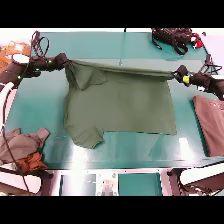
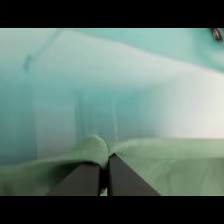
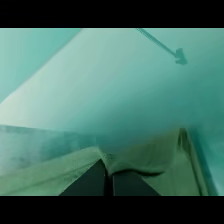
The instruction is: Fold the shirts.
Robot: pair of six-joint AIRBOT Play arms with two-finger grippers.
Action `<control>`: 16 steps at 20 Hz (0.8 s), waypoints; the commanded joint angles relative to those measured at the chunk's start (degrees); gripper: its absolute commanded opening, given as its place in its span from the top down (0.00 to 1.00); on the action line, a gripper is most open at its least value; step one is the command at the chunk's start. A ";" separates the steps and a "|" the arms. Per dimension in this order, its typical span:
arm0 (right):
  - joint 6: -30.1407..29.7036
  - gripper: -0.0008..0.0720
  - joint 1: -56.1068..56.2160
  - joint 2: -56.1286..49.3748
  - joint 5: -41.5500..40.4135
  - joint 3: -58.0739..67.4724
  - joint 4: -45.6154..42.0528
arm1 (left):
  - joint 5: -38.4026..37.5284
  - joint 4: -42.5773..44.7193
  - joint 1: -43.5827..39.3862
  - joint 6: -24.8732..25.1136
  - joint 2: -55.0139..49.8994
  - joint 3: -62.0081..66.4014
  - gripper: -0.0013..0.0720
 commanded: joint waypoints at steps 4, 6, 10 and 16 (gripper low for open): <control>0.37 0.96 0.57 -8.70 0.44 15.74 4.15 | 6.82 -2.45 0.07 3.50 -2.45 6.12 0.95; 0.35 0.96 1.36 -9.03 -0.24 17.73 4.15 | 7.34 -2.23 0.07 4.17 -2.45 6.40 0.95; 0.42 0.96 2.10 -10.27 1.29 18.21 2.36 | 5.16 1.68 0.07 4.92 -2.45 6.40 0.95; 11.76 0.96 1.62 -10.43 15.23 17.70 -20.04 | -8.00 16.46 0.09 2.93 -2.45 3.50 0.95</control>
